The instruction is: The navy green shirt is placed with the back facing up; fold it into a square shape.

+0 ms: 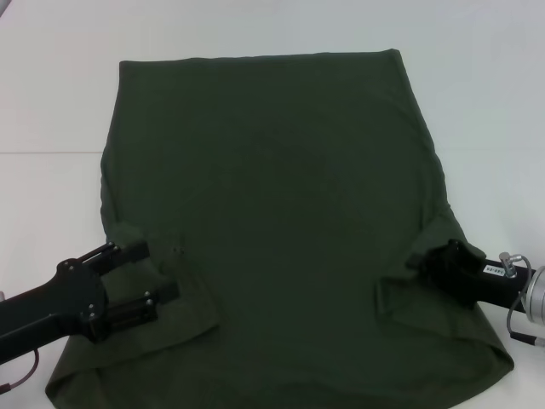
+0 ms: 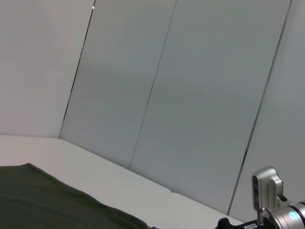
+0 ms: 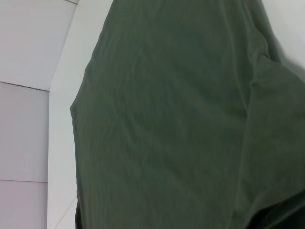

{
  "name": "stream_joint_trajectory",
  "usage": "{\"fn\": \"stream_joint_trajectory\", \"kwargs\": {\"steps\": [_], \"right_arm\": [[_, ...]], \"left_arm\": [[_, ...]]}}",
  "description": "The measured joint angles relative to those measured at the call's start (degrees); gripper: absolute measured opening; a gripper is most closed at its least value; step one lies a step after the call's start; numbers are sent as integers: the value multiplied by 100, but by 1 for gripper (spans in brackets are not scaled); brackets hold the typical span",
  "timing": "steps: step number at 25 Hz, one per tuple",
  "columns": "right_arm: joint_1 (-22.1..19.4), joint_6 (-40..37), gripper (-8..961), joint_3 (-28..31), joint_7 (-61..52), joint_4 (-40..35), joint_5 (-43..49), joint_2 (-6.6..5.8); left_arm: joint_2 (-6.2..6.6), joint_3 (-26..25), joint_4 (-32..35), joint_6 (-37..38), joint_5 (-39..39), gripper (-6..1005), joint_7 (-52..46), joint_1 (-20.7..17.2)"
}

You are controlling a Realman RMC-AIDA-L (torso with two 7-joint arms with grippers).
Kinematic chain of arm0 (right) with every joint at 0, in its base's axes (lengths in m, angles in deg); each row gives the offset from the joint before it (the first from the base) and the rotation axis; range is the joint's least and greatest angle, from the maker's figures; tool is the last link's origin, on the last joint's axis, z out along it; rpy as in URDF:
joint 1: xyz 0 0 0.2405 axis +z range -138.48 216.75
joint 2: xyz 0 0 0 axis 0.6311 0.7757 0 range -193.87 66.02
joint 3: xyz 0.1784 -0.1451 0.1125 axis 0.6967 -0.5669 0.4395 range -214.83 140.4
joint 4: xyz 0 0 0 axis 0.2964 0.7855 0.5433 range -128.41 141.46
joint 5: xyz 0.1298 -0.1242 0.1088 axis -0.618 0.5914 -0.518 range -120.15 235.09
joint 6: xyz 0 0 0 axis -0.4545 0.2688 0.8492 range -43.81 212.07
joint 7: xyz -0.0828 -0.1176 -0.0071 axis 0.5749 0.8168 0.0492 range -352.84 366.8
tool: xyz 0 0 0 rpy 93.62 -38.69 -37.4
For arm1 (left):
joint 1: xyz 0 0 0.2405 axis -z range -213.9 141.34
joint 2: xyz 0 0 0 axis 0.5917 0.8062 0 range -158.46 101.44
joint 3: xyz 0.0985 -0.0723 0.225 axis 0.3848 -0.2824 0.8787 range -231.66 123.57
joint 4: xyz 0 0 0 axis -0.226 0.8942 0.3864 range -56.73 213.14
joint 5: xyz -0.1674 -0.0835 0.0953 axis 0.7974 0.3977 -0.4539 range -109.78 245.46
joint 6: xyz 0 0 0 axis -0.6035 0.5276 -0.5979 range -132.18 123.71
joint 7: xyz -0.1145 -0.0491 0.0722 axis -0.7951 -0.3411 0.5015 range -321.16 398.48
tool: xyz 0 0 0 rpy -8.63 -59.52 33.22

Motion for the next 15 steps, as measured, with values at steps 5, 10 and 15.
{"fn": "stream_joint_trajectory", "kwargs": {"steps": [5, 10, 15], "right_arm": [[84, -50, 22, -185, -10, -167, 34, -78], [237, -182, 22, -667, -199, -530, 57, -195], [464, -179, 21, -1269, -436, -615, 201, -408]], "left_arm": [[0, 0, 0, 0, 4, 891, -3, -2], [0, 2, -6, -1, 4, 892, -11, -19], [0, 4, -64, -1, 4, 892, -12, -34]]}}
